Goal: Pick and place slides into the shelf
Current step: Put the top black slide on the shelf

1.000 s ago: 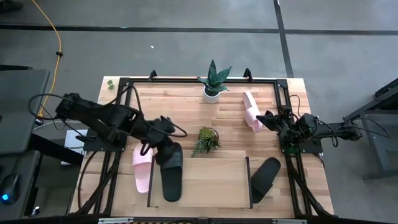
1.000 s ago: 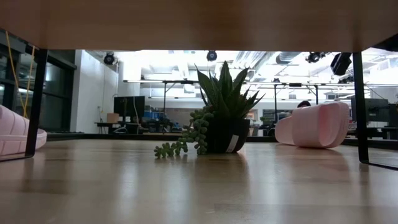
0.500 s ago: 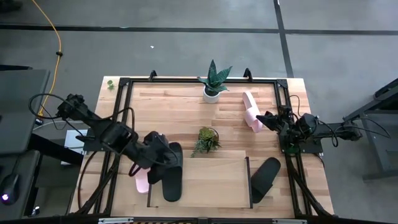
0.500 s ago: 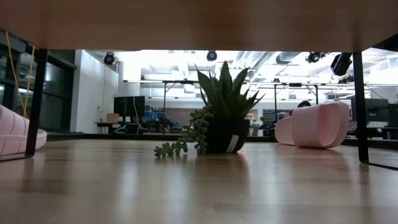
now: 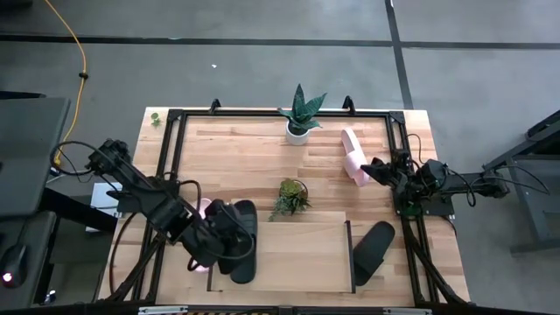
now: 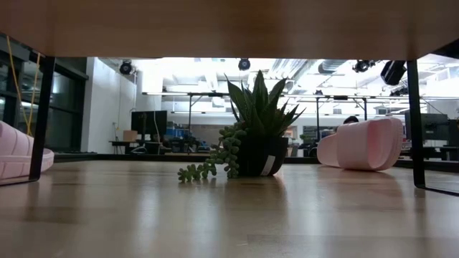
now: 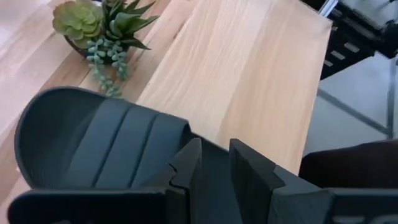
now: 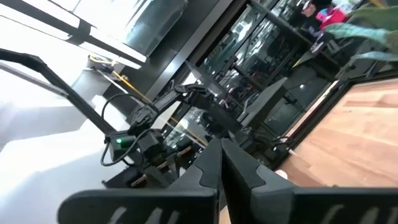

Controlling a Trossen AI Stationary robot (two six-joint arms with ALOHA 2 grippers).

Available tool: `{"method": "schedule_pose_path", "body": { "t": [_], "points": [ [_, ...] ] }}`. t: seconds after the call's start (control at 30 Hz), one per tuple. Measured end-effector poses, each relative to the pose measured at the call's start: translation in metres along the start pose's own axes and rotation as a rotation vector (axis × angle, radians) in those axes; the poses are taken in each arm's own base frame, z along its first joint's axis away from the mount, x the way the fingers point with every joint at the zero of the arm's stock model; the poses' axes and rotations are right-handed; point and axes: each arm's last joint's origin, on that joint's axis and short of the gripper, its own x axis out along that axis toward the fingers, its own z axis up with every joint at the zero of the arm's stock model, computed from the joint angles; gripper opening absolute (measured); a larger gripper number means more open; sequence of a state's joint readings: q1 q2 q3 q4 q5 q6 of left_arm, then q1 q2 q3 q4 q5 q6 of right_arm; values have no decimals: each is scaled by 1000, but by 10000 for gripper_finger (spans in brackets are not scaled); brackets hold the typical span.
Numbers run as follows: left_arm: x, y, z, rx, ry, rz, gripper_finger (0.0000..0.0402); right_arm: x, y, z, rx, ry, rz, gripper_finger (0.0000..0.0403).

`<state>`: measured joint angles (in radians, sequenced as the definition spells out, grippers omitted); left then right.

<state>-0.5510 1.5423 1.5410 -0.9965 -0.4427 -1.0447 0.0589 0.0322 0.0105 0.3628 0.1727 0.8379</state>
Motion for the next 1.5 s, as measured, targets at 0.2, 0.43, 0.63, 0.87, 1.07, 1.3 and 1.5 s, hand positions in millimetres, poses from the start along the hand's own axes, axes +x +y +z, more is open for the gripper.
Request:
{"method": "schedule_pose_path", "body": {
  "t": [0.2,0.43,0.63,0.87,1.07,1.3,1.5],
  "points": [
    [-7,-17,14,37,25,76,74,0,0,-1,2,28,16,0],
    [-15,-37,32,91,47,182,74,0,0,-2,-1,43,29,0],
    [-4,-42,29,139,72,270,74,0,0,-3,-6,70,41,0],
    [20,-47,19,213,124,348,74,0,1,-3,-7,85,57,0],
    [24,-48,17,207,137,352,74,0,1,-3,-9,95,68,0],
    [24,-49,16,196,185,329,74,0,1,-4,-10,101,70,0],
    [24,-49,15,193,204,319,74,0,1,-4,-10,102,71,0]
  ]
}}
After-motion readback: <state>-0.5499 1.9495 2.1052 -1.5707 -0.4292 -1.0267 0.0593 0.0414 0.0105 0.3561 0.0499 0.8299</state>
